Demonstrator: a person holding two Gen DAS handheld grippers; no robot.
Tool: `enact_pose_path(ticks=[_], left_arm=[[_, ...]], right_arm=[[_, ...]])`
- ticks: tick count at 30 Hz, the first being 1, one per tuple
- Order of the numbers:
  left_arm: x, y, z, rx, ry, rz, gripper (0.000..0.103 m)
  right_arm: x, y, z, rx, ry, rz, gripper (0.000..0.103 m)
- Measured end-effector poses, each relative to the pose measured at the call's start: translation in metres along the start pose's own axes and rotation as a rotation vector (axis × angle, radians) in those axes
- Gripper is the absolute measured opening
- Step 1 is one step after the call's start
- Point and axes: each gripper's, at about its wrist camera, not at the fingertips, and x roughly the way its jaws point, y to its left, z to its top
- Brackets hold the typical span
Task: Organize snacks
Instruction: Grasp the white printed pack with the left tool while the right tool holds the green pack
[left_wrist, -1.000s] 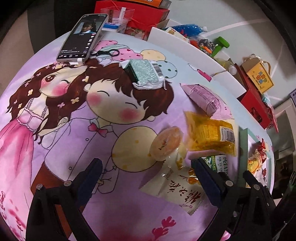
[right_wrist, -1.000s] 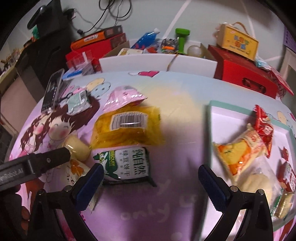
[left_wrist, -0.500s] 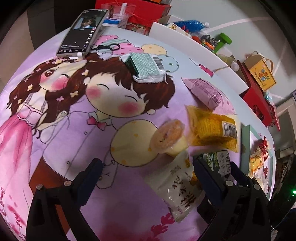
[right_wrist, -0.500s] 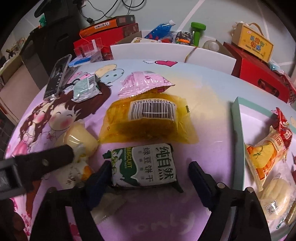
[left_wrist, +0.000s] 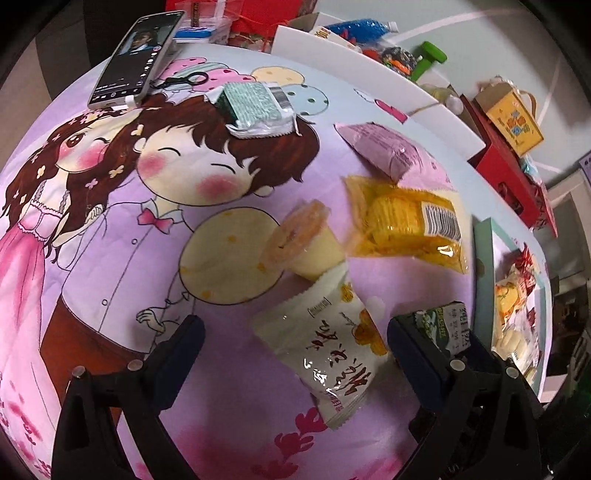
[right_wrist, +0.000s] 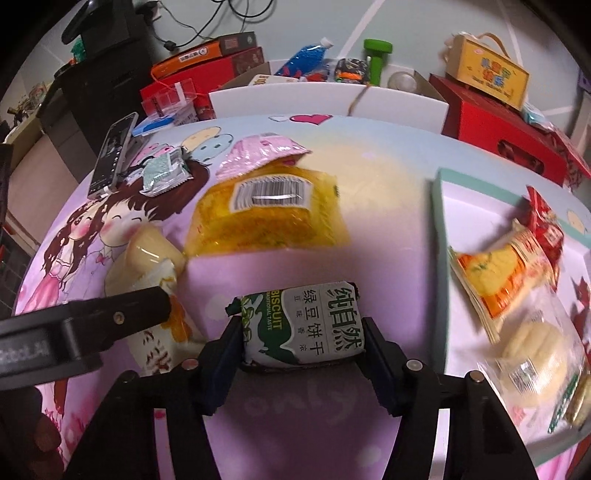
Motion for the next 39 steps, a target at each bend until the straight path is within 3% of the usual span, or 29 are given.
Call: enact_pose_path(ticks=[7,13,15,17,25,27,28,39], left_arm=[[0.007,-0.011,-0.005,0.052,0.011,0.049,0.094],[0.001,-0.017,-0.005,0.081,-0.011,0.021,0.063],[-0.003,-0.015,-0.005,0.083,-0.026,0.02,0.047],[-0.007,-0.013,-0.004,0.078,-0.034,0.016,0.041],[-0.006,-0.008,-0.005,0.062,-0.033,0.011,0.043],[-0.005,-0.007,-0.005,0.055,-0.027,0.008,0.059],[-0.002,-0.007,-0.005,0.05,-0.012,-0.002,0.061],[0.012,-0.027,-0.01,0.096,0.0,0.045,0.075]], right_arm=[[-0.008,-0.007,-0.01,0.01,0.014,-0.014,0.065],[-0.01,-0.009,-0.011,0.01,0.019,-0.018,0.065],[-0.011,-0.009,-0.011,0.005,0.02,-0.019,0.065],[-0.011,-0.01,-0.011,0.005,0.021,-0.017,0.065],[-0.012,-0.011,-0.01,0.007,0.025,-0.015,0.065],[-0.012,-0.011,-0.01,0.005,0.025,-0.014,0.065],[-0.012,-0.011,-0.01,0.004,0.026,-0.015,0.065],[-0.015,-0.009,-0.017,-0.004,0.032,-0.014,0.065]])
